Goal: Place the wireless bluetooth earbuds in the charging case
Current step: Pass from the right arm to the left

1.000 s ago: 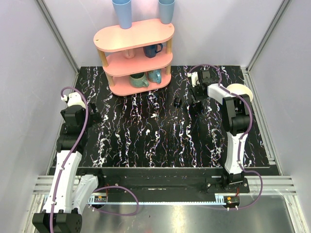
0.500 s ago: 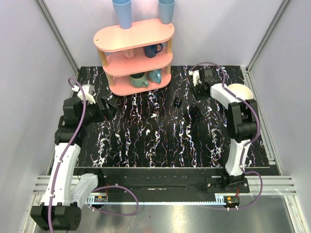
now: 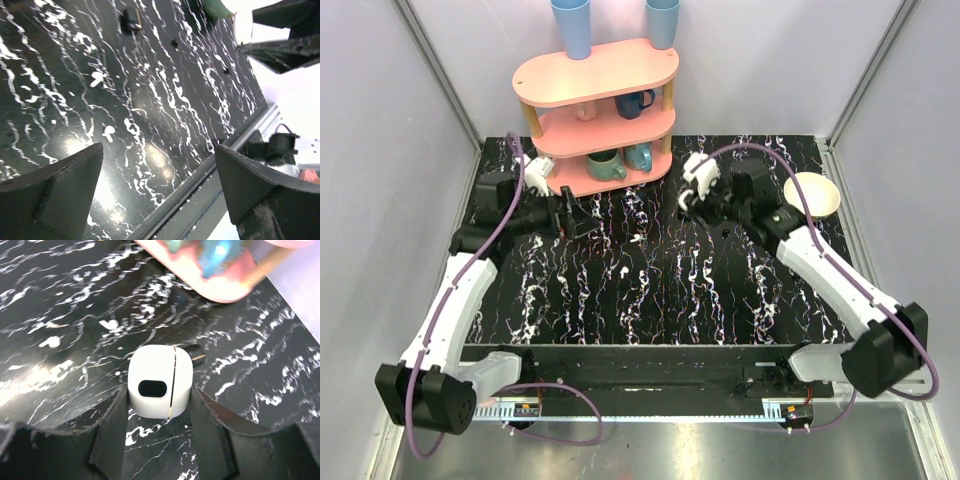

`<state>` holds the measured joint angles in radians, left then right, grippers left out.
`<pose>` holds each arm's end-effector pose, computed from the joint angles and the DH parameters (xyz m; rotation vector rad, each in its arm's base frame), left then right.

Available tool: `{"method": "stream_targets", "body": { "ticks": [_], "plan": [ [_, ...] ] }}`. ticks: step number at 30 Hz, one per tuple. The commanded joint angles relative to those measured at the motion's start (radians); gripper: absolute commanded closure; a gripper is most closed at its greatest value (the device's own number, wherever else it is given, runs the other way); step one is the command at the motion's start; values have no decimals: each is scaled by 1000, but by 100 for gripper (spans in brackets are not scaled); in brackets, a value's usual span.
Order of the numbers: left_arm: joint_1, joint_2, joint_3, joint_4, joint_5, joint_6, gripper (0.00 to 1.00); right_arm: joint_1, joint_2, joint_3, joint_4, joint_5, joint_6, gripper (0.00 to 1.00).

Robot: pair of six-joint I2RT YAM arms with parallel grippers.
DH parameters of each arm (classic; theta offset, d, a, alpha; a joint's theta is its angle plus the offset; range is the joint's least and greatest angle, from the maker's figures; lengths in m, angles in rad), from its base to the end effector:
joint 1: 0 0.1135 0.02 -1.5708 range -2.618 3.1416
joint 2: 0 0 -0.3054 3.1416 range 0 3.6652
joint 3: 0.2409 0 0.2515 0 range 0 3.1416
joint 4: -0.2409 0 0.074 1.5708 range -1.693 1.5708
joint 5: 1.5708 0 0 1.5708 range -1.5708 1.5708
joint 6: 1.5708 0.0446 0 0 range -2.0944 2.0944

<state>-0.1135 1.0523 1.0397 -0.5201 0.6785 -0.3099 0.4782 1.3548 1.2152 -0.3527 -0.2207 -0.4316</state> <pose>0.2028 -0.0513 0.3805 0.2129 2.1056 -0.9648 0.2692 0.1506 0.3817 -1.0255 1.7865 0.2563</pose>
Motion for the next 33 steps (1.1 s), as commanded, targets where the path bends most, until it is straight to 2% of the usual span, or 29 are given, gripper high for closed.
{"method": "stream_targets", "body": {
  "ticks": [1,4,9,12,16,21,26,28,33],
  "plan": [
    [-80,73,95,81,53,-58,1,57,-150,-158,234,-169,-185,100],
    [-132,121,141,112,53,-93,1,112,-213,-229,332,-149,-214,100],
    [-227,192,213,112,41,-100,1,207,-217,-249,343,-63,-295,100],
    [-278,224,220,115,12,-100,1,243,-223,-294,371,-100,-439,100],
    [-316,239,212,115,-14,-103,1,318,-217,-352,498,-22,-532,100],
    [-334,207,160,160,-26,-133,2,346,-191,-356,560,64,-515,100],
    [-360,141,24,345,-89,-207,7,358,-171,-349,607,84,-451,100],
    [-368,124,-13,417,-103,-216,13,365,-166,-330,591,84,-423,100],
    [-394,106,-49,544,-148,-227,14,375,-166,-321,578,83,-395,100]
  ]
}}
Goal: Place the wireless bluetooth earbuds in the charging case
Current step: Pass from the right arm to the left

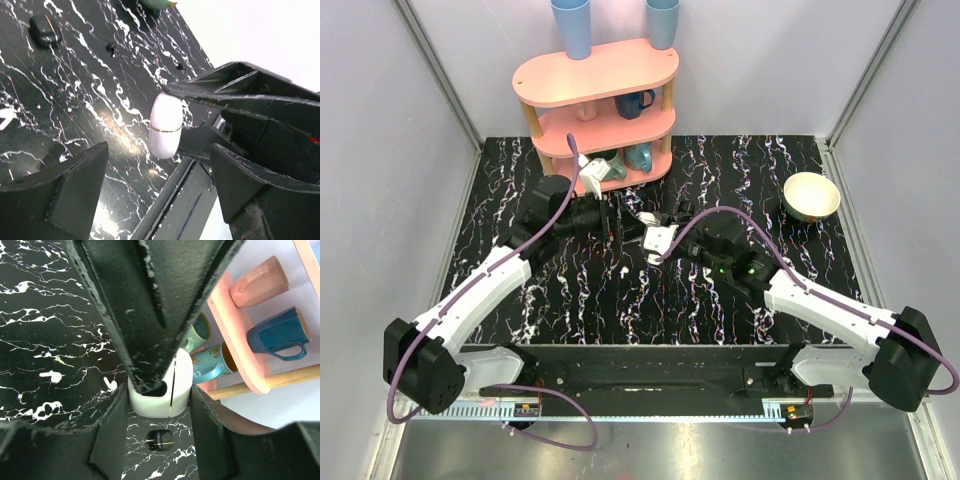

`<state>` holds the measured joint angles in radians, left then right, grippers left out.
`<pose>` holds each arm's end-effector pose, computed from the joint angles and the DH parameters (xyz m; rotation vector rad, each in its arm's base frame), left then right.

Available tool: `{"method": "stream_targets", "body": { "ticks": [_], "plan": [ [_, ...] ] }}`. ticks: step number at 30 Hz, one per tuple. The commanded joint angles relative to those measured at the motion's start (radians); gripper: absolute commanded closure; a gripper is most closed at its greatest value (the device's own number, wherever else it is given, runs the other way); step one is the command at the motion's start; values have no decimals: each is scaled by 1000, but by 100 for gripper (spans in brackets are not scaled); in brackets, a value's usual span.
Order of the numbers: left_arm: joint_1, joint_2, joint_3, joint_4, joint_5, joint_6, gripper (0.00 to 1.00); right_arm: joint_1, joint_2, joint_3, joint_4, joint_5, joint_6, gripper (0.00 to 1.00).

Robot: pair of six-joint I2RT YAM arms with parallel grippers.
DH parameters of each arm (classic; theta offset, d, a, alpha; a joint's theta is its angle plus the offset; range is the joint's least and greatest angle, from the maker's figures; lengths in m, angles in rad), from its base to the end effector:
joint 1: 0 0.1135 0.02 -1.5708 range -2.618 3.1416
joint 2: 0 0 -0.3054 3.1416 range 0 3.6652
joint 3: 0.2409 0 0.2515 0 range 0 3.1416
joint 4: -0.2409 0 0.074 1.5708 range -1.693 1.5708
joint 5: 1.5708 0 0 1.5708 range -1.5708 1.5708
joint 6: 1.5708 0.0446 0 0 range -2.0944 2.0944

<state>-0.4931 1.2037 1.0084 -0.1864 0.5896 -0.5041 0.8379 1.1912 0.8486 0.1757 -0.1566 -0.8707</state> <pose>0.2214 -0.1471 0.3686 0.4092 2.0500 -1.2082 0.1778 0.2079 0.3520 -1.3825 1.0515 0.1119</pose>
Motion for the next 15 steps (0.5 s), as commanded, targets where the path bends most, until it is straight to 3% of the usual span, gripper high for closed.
{"method": "stream_targets", "body": {
  "ticks": [1,5,15],
  "plan": [
    [-16,-49,-36,234,-62,-39,15,15,-2,46,50,17,45,100],
    [-21,-43,-47,266,-54,-51,21,17,-15,44,57,6,65,100],
    [-25,-44,-100,326,-1,-79,26,20,-24,27,99,-9,110,100]
  ]
}}
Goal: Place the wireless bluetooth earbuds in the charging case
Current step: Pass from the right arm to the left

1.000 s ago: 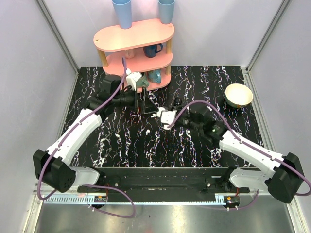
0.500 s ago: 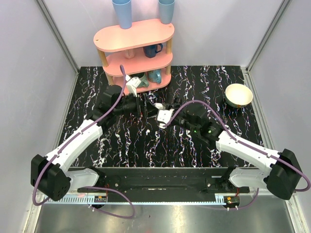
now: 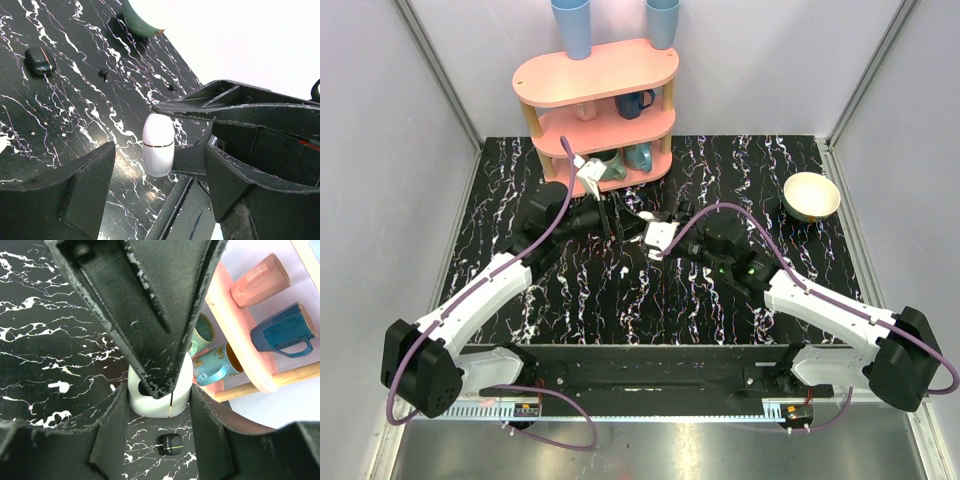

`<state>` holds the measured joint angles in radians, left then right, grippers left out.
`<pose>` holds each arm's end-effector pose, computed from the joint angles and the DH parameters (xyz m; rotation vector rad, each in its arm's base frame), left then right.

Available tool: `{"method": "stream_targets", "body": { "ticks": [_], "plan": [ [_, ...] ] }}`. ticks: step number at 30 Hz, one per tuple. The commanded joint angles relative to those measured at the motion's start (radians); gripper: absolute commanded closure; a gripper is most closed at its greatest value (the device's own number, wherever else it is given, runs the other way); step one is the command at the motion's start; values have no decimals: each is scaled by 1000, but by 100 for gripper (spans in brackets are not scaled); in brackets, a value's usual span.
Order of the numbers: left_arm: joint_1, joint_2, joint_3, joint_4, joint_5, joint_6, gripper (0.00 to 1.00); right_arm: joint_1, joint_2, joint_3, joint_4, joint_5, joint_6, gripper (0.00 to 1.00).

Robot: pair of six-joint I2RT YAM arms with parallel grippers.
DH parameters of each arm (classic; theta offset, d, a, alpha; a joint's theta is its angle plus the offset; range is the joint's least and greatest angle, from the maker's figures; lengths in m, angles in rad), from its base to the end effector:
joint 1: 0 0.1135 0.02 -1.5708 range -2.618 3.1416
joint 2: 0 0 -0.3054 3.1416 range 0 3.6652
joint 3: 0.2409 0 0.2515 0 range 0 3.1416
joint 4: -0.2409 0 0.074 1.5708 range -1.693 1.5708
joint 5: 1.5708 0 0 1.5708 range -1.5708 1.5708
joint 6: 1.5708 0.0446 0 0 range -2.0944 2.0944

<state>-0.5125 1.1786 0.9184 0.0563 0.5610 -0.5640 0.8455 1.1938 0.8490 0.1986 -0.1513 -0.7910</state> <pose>0.2186 -0.1502 0.3682 0.3916 1.8861 -1.2468 0.1771 0.2099 0.3542 -1.3283 1.0900 0.1702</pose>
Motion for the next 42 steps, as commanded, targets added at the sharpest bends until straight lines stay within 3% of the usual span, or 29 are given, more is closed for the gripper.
{"method": "stream_targets", "body": {
  "ticks": [1,13,28,36,42],
  "plan": [
    [-6,-16,-10,83,31,-17,26,12,-25,25,78,-16,27,100],
    [-11,15,11,82,51,-14,48,13,-33,1,67,-33,-42,100],
    [-11,41,56,-24,53,15,48,15,-14,-7,39,-13,-195,100],
    [-12,44,74,-32,39,26,41,15,-13,-7,31,-11,-209,100],
    [-12,44,53,-4,37,21,48,15,-13,-10,51,-11,-188,100]
  ]
}}
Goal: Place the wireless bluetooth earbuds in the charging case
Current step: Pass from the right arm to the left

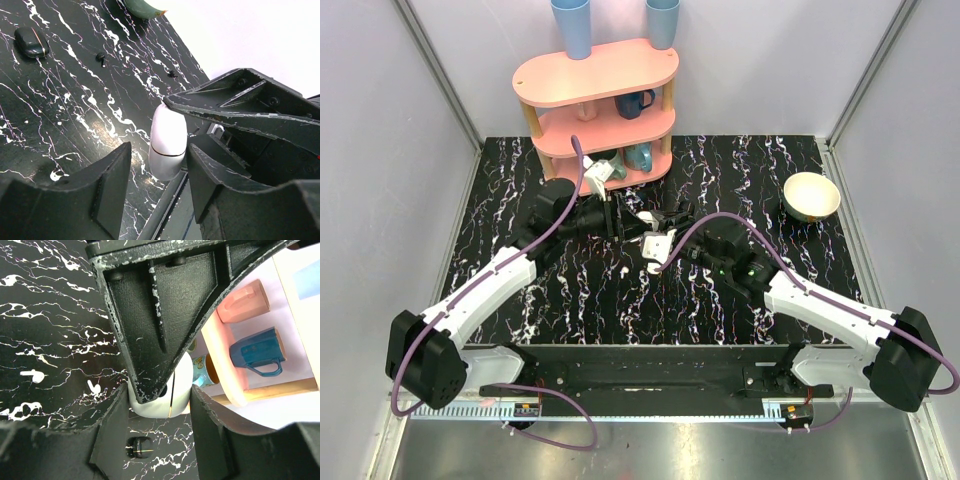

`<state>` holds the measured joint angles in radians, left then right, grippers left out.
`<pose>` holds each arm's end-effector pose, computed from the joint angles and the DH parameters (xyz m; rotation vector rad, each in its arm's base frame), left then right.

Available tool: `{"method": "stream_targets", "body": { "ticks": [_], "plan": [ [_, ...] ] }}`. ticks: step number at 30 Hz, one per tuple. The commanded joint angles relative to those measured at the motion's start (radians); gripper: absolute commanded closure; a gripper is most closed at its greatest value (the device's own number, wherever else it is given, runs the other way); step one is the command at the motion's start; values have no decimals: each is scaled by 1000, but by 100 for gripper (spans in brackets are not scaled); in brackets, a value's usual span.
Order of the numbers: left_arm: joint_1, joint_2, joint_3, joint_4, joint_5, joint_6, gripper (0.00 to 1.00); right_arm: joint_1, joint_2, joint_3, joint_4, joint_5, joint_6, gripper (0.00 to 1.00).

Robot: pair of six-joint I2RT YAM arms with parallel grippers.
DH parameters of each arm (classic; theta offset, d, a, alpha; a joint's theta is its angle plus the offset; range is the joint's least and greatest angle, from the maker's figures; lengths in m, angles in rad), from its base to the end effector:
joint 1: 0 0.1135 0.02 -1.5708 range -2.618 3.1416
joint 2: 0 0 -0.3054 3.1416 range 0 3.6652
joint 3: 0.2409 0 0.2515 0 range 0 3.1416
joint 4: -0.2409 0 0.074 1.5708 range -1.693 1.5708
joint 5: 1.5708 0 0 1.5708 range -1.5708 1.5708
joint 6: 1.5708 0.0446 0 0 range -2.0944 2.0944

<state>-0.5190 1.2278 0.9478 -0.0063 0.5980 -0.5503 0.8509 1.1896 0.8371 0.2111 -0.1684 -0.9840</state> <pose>0.2263 -0.1582 0.3600 0.4215 1.9679 -1.2676 0.1744 0.2103 0.3523 -1.4304 0.9377 0.0452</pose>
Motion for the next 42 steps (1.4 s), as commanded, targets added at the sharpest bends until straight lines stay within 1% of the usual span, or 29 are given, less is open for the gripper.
{"method": "stream_targets", "body": {
  "ticks": [1,3,10,17,21,22,26,28,29,32,33,34,42],
  "plan": [
    [-6,-13,19,65,-3,6,50,10,-8,2,42,6,11,100],
    [-6,-17,9,80,-13,0,52,10,-8,-1,42,4,16,100],
    [-7,-13,3,94,-14,-8,50,11,-10,-1,36,-8,15,100],
    [-10,-11,-1,94,-6,-10,52,11,-10,-3,40,1,16,100],
    [-10,-19,-10,94,-7,-7,48,11,-7,-4,50,9,27,100],
    [-12,-22,-12,94,-9,-5,46,11,-5,-4,51,15,30,100],
    [-12,-30,-29,101,-20,-5,43,10,-1,2,54,27,44,100],
    [-12,-36,-34,106,-20,-7,44,11,1,3,53,26,42,100],
    [-12,-36,-37,117,-24,-5,46,11,-1,3,53,24,44,100],
    [-12,-42,-40,126,-35,-7,46,13,-2,0,54,18,44,100],
    [-12,-45,-40,131,-35,-5,49,10,-4,0,54,18,45,100],
    [-12,-45,-41,134,-37,-4,50,11,-2,0,54,18,47,100],
    [-12,-42,-46,157,-41,-11,49,11,-10,-4,53,6,48,100]
  ]
}}
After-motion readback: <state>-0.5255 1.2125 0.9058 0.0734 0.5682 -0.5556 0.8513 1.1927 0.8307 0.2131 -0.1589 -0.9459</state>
